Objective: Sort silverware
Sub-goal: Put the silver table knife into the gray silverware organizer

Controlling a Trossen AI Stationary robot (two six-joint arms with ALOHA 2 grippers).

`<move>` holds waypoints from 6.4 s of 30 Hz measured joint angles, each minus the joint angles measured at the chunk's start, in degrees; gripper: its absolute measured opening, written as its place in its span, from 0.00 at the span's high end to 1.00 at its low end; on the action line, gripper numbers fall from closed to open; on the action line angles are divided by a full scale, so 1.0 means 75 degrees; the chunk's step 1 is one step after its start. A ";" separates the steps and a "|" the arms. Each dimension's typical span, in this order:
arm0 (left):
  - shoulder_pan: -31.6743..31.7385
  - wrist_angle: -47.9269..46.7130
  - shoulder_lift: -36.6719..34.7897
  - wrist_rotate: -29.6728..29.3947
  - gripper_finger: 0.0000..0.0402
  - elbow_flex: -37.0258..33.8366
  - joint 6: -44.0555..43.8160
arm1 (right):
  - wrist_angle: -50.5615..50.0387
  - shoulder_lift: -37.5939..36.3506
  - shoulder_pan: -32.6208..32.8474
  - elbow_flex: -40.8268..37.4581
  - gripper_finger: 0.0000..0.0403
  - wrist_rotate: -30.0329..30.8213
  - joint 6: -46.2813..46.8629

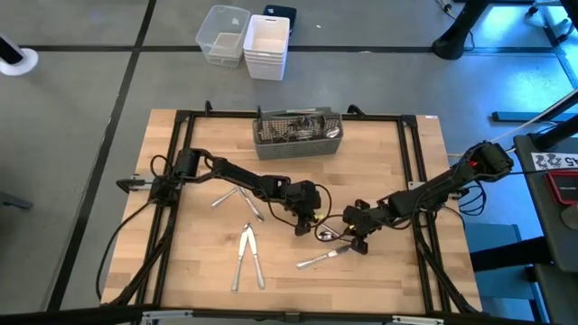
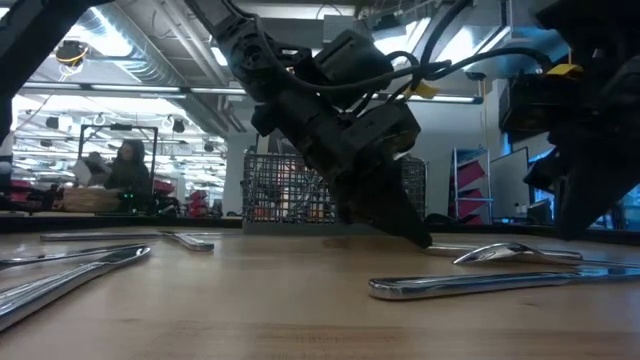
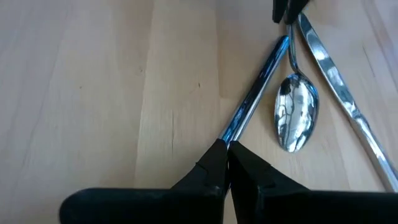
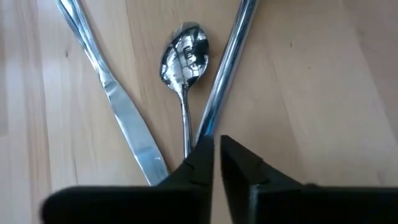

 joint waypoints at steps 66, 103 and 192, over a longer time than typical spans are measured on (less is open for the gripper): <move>-0.0158 0.0809 0.0017 -0.0593 0.94 -0.0003 0.1074 | -0.0238 0.0731 -0.0010 0.0020 0.97 0.0859 0.0163; -0.0412 0.0293 0.0012 -0.1253 0.98 0.0006 0.1376 | -0.0151 0.0746 -0.0003 0.0012 0.88 0.0974 0.0157; -0.0097 -0.7170 -0.5362 -1.1036 0.99 0.0006 0.7916 | -0.6032 -0.0822 -0.0003 0.3232 0.79 0.3972 -0.2668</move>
